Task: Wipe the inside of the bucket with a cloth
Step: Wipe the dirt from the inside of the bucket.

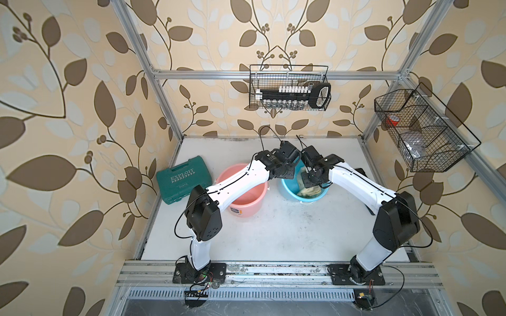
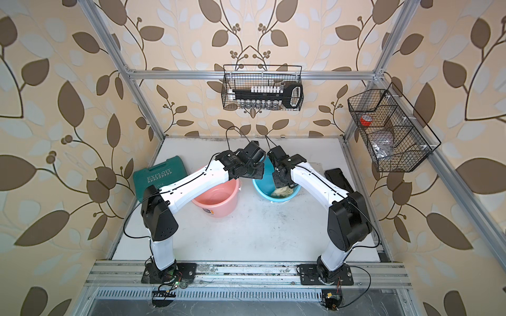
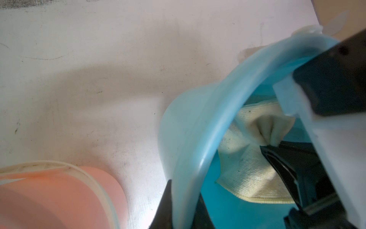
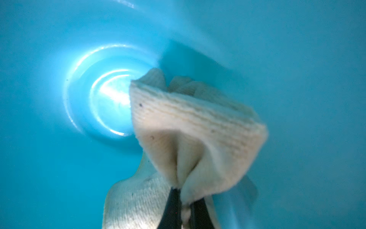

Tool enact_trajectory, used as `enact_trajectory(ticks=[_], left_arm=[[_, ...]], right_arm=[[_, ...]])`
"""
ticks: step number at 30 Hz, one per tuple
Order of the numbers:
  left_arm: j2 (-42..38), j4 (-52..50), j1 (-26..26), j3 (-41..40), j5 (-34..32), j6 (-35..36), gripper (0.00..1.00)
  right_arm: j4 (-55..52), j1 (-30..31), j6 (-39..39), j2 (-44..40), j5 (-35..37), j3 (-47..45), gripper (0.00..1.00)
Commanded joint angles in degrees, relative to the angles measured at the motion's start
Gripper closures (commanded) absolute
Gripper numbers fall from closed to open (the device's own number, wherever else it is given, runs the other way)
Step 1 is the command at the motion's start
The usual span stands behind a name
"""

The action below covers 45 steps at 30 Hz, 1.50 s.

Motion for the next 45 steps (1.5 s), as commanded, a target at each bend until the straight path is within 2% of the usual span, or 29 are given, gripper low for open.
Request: enact_trajectory(ticks=[1,5,9,14,20,24,27,31,34,39,45], left_arm=[[-1.57,-3.43,-0.76,0.1,1.46,1.74,1.0],[-2.06,-3.2,-0.71,-0.41,0.82,2.08,1.0],[-2.2,-2.22,-0.7,-0.95,-0.64,3.14,1.0],[-1.73,-0.72,-0.68,-1.3,-1.23,3.6,1.0],[-2.02,0.23,-0.74,-1.63,-1.17,3.07,1.0],[-2.44,0.67,-0.7,-2.18,-0.69,2.6,1.0],[-2.56,0.78,-0.72,-2.69,-0.49,2.02,1.0],[-3.23,1.37,-0.73,-3.76,-0.03,1.54,1.0],[-3.61,1.9,-0.73,-4.38,-0.16,1.58,1.0],[-2.6,0.13,-0.68,-2.63,-1.45,1.96,1.0],[-3.3,0.12,-0.68,-3.31,-3.43,1.61,1.0]], right_arm=[[3.73,-0.3,-1.73,0.46,8.43,3.59,1.0],[-0.16,-0.29,-1.64,4.02,11.06,6.28,1.0],[-2.18,-0.35,0.06,4.47,6.94,3.67,1.0],[-2.6,-0.14,2.11,3.67,-6.34,0.42,1.0],[-2.72,0.56,3.42,5.15,-26.32,1.02,1.0],[4.07,0.4,8.31,2.19,-39.52,-0.82,1.0],[11.5,0.2,13.84,-0.7,-44.8,-2.57,1.0],[24.7,-0.72,21.03,-5.43,-47.66,-7.42,1.0],[29.23,-1.0,22.78,-6.86,-48.01,-9.13,1.0],[17.7,-0.95,16.05,-4.98,-45.17,-6.93,1.0],[4.58,-0.97,7.69,-6.67,-34.15,-8.15,1.0]])
